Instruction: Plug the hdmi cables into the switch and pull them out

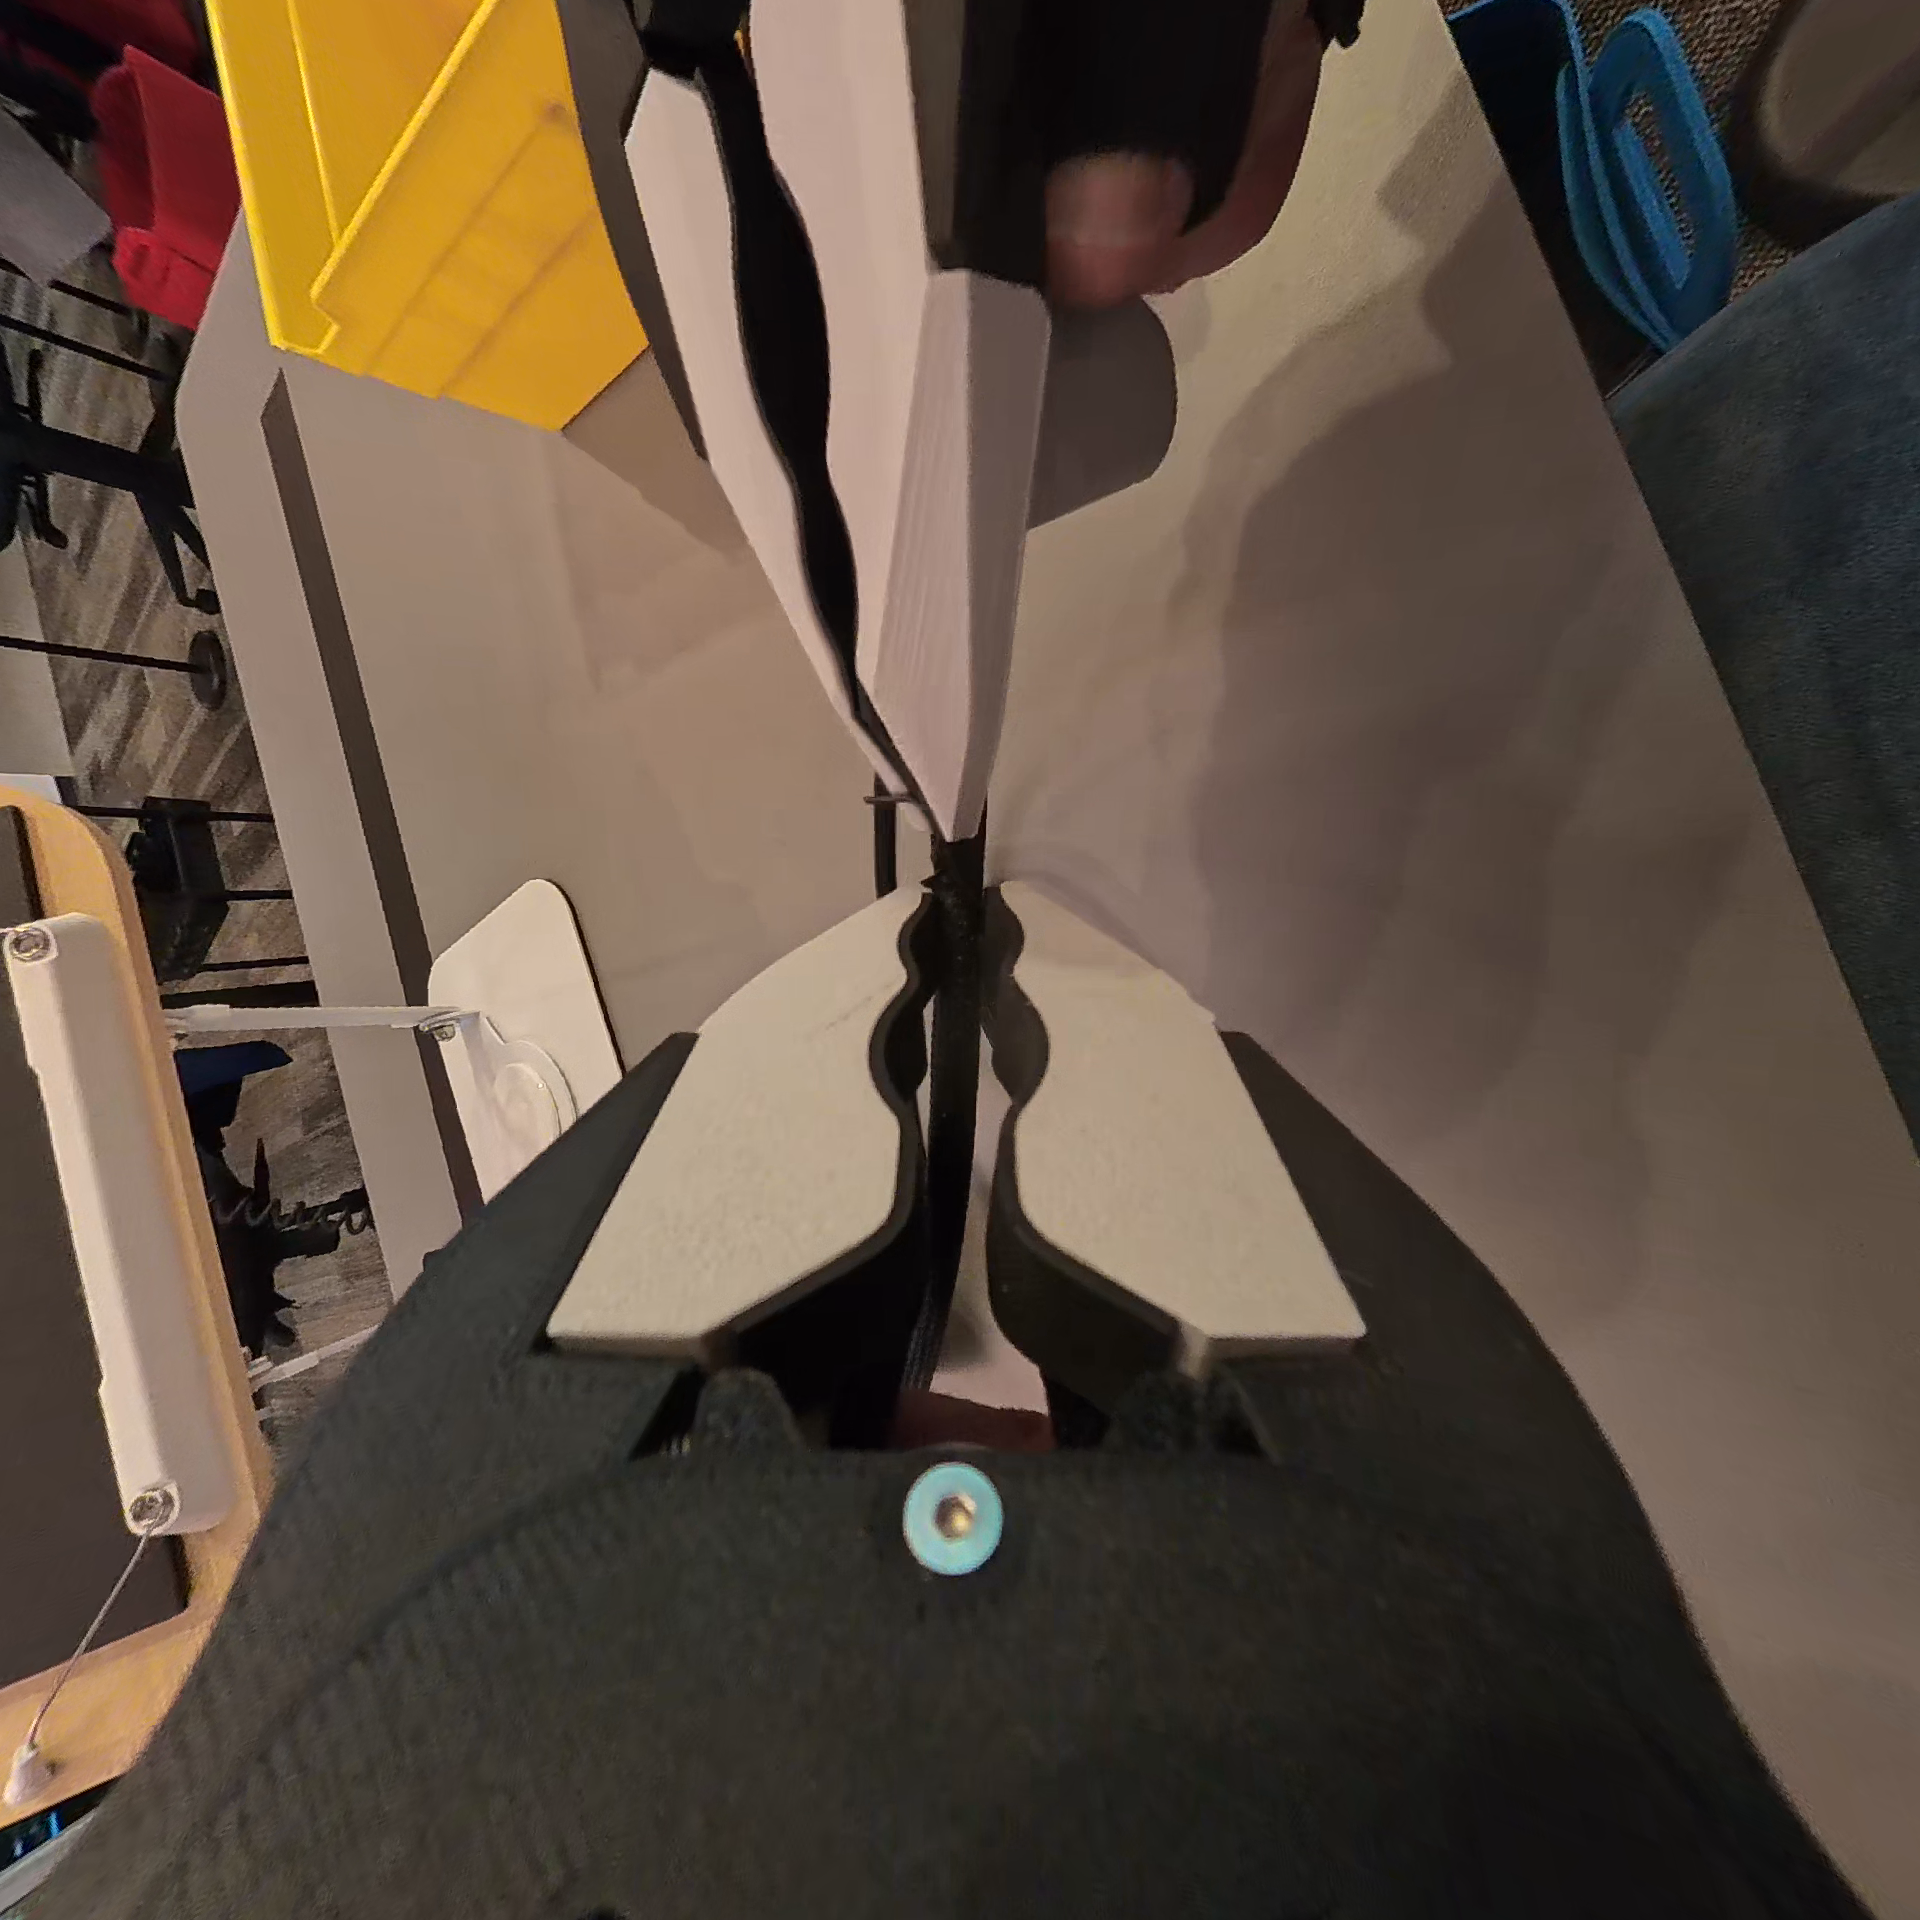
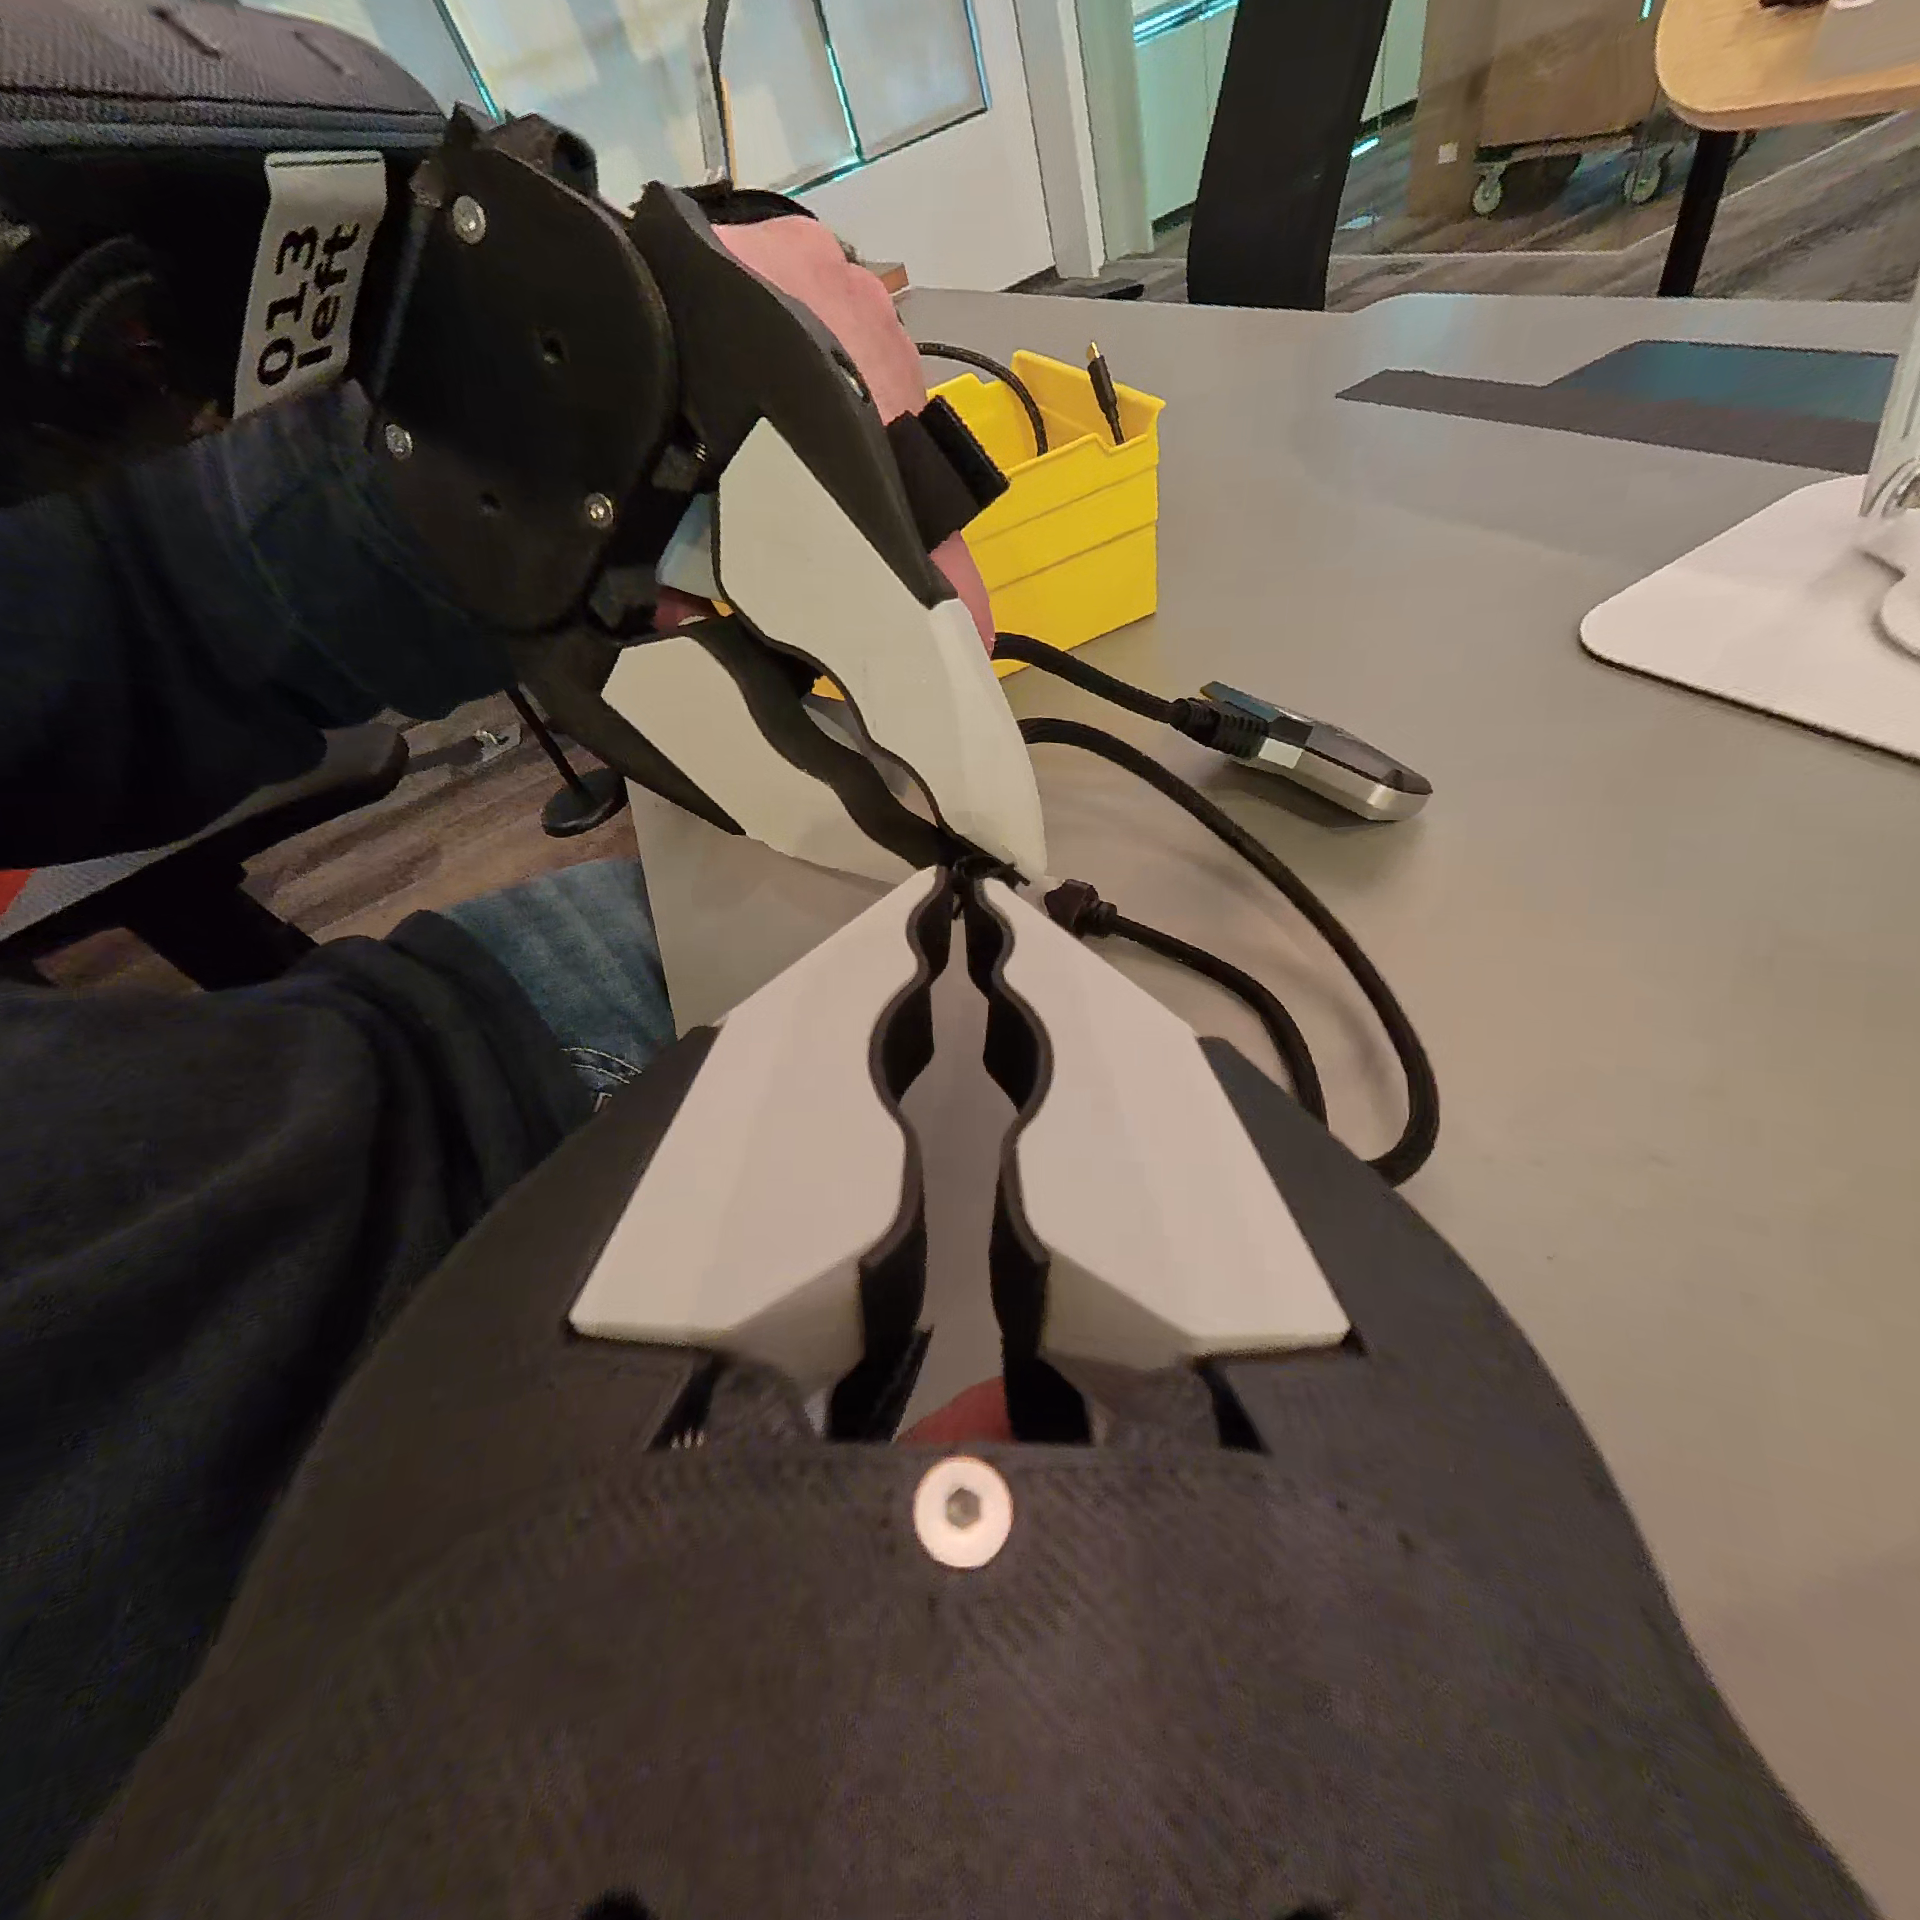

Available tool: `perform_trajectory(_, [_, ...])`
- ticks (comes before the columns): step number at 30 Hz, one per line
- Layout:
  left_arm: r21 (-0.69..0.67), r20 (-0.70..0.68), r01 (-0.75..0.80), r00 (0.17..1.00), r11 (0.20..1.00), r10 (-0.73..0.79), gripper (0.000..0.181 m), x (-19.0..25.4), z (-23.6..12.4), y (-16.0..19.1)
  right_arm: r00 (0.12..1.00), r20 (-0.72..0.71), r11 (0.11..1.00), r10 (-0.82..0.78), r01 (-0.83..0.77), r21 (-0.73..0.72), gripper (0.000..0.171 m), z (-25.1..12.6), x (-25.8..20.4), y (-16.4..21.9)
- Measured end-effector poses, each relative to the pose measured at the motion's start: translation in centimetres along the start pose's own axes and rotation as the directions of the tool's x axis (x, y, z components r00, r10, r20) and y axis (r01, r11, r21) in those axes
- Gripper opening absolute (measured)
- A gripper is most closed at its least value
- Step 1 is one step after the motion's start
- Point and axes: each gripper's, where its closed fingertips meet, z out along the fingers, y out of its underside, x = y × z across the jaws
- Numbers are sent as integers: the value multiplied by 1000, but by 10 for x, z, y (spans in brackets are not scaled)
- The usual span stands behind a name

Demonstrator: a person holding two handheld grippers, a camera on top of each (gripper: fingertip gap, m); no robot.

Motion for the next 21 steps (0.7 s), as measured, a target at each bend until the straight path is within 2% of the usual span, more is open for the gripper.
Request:
perform_trajectory(3, [6,-21,9,1000,1000,-9,7,1,-1,-1,996,-7,996,-90,90,-18,0,0,-2,0])
perform_trajectory(6, [11,-56,7,998,1000,-7,7,4,-3,-1,966,-24,964,-256,254,-79,0,0,-4,1])
perform_trajectory(9, [20,-83,10,996,1000,-9,7,6,-4,-2,874,-51,866,-484,470,-170,0,0,-5,1])
perform_trajectory(11, [32,-91,17,996,999,-14,7,5,-4,-4,827,-47,815,-561,541,-208,0,-2,-5,-1])
perform_trajectory(13, [40,-80,18,997,999,-15,7,3,-6,-6,844,-48,834,-534,516,-198,0,-3,-4,-5])
perform_trajectory(16, [32,-53,11,999,999,-9,7,-2,-7,-6,957,-16,948,-291,286,-137,0,-3,-3,-8])
perform_trajectory(21, [-6,-16,-10,1000,1000,10,7,-1,-2,-3,994,-2,988,-111,111,-103,7,0,-3,-2])
